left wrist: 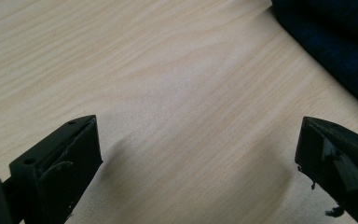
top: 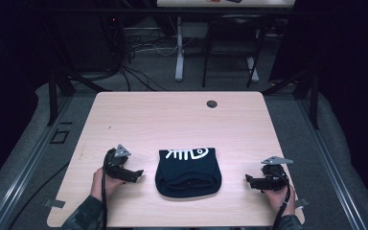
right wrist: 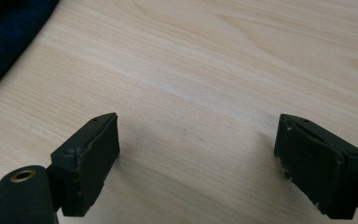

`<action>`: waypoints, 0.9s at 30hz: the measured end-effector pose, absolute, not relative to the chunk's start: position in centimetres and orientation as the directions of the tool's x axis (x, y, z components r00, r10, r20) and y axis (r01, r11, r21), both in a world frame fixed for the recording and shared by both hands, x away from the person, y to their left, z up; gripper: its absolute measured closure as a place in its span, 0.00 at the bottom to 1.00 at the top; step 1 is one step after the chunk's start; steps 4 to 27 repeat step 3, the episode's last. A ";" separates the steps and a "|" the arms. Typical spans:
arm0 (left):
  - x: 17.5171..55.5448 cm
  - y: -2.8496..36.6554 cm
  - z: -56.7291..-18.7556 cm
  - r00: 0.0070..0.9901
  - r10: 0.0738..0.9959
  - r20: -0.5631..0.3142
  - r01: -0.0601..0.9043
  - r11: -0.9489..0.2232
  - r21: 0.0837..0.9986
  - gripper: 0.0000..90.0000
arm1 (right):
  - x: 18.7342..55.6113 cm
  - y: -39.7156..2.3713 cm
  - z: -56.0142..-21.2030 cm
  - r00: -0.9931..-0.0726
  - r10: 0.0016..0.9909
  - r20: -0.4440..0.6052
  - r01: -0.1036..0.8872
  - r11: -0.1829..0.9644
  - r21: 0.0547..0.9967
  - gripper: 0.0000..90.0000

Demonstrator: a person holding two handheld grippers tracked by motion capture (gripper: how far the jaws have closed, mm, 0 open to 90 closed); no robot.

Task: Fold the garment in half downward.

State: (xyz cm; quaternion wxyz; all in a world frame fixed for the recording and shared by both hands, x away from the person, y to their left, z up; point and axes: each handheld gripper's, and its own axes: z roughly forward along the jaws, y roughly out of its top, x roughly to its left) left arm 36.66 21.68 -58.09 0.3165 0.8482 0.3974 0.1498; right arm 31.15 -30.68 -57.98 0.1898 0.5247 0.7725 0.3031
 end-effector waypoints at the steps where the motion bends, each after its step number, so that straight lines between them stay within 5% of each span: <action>1: 36.7 21.7 -58.1 0.639 0.769 0.003 0.579 -0.484 0.656 0.00 | 31.1 -30.7 -58.0 -0.377 0.926 0.025 0.696 0.266 0.667 0.15; 27: 36.7 21.7 -58.2 0.637 0.771 -0.003 0.586 -0.482 0.652 0.00 | 31.2 -30.6 -58.0 -0.380 0.925 0.017 0.697 0.274 0.663 0.15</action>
